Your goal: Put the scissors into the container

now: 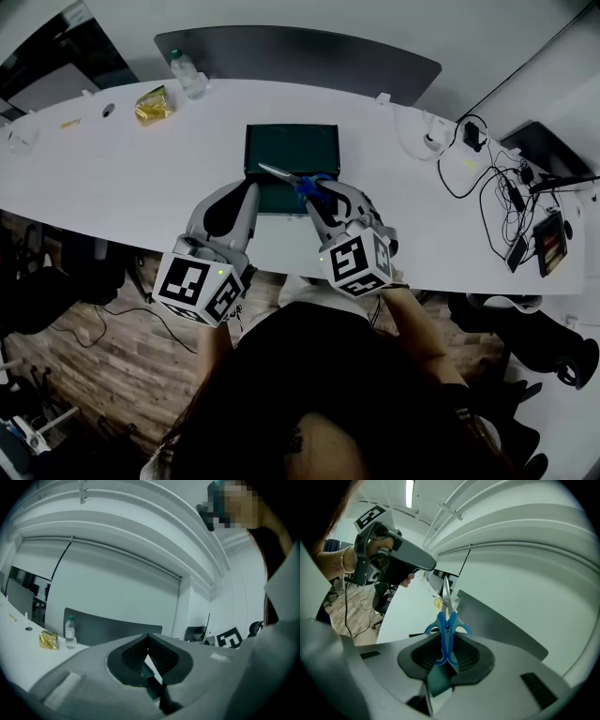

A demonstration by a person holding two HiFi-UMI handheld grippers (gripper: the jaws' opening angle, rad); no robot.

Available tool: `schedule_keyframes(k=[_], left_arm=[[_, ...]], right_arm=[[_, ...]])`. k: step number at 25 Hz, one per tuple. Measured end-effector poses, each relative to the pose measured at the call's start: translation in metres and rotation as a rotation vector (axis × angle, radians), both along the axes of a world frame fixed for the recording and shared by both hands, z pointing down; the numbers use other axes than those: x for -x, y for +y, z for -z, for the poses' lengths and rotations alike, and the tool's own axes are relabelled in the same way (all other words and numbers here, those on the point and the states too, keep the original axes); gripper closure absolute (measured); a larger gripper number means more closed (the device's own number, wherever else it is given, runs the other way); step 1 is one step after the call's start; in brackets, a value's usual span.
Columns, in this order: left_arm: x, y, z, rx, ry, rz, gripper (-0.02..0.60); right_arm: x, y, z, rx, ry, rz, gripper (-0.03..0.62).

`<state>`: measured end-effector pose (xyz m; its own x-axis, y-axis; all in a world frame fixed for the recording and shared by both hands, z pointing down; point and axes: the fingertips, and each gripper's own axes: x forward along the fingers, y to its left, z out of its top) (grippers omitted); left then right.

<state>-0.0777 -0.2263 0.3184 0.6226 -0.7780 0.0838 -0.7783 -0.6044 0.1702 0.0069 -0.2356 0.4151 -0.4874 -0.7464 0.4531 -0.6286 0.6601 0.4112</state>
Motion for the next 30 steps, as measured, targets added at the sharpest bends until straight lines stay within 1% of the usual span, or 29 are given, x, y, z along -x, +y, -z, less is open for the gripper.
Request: schedule_keyframes(k=[8,21,30], left_arm=[[0.006,-0.016,-0.005,0.004,0.006,0.033,0.571],[0.012,-0.04,-0.013,0.01,0.015,0.083,0.571],[0.015,-0.057,-0.022,0.028,0.016,0.111,0.571]], right_arm=[[0.004,-0.015,-0.03,0.041,0.066,0.058,0.507],[0.001,-0.031,-0.078,0.114,0.164,0.121,0.507],[0.0,-0.04,-0.101,0.161,0.204,0.158,0.506]])
